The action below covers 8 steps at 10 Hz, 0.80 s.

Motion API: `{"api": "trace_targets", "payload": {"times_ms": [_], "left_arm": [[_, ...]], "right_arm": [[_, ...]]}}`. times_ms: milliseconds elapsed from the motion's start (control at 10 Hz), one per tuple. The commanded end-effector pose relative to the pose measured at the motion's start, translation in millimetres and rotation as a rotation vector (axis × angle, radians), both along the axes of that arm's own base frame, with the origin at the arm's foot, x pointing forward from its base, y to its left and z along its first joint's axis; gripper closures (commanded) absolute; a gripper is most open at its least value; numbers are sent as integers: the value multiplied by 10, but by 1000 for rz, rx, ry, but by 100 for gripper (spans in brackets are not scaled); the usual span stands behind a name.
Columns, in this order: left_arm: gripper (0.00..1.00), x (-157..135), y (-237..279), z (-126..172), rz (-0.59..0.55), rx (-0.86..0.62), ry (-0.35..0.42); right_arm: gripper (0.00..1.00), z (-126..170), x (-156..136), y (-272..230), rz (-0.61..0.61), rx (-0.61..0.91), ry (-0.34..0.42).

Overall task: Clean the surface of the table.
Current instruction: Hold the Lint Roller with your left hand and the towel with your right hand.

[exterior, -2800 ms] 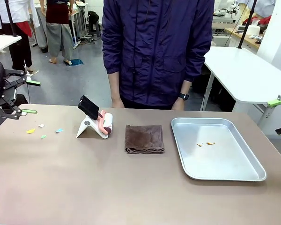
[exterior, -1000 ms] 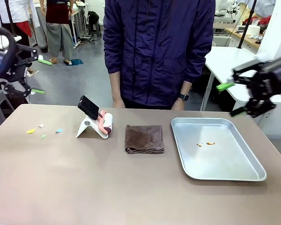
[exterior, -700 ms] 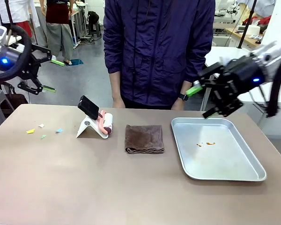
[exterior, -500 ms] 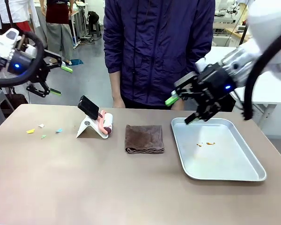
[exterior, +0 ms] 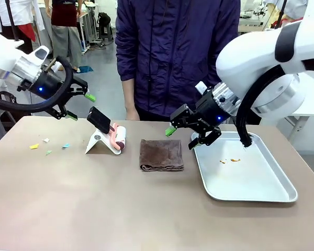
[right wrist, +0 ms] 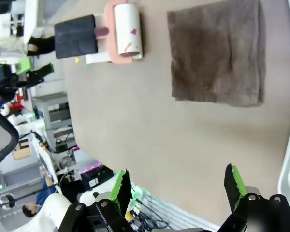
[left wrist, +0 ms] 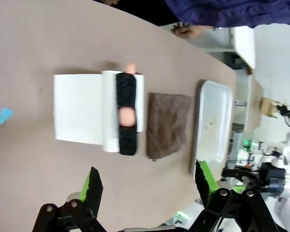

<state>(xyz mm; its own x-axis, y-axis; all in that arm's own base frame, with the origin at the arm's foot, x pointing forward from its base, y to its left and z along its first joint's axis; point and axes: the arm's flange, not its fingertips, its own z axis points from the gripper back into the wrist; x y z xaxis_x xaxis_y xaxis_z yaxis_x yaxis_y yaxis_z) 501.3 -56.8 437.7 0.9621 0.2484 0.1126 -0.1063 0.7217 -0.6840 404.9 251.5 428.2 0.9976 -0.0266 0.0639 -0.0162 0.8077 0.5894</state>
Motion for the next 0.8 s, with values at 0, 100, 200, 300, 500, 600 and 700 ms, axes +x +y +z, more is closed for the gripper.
{"api": "trace_targets", "payload": {"times_ms": [0,100,200,300,500,600,700], "left_arm": [[0,21,66,-78,66,63,41],[0,0,0,0,0,0,0],[0,0,0,0,0,0,0],[0,0,0,0,0,0,0],[0,0,0,0,0,0,0],[0,0,0,0,0,0,0],[0,14,-17,-15,5,26,4]], "right_arm": [[0,60,-72,26,33,7,15],[0,60,-72,26,33,7,15],[0,60,-72,26,33,7,15],[0,60,-72,26,33,7,15],[0,60,-72,26,33,7,15],[0,31,-52,43,27,8,10],[0,-41,138,131,-11,-21,29]]}}
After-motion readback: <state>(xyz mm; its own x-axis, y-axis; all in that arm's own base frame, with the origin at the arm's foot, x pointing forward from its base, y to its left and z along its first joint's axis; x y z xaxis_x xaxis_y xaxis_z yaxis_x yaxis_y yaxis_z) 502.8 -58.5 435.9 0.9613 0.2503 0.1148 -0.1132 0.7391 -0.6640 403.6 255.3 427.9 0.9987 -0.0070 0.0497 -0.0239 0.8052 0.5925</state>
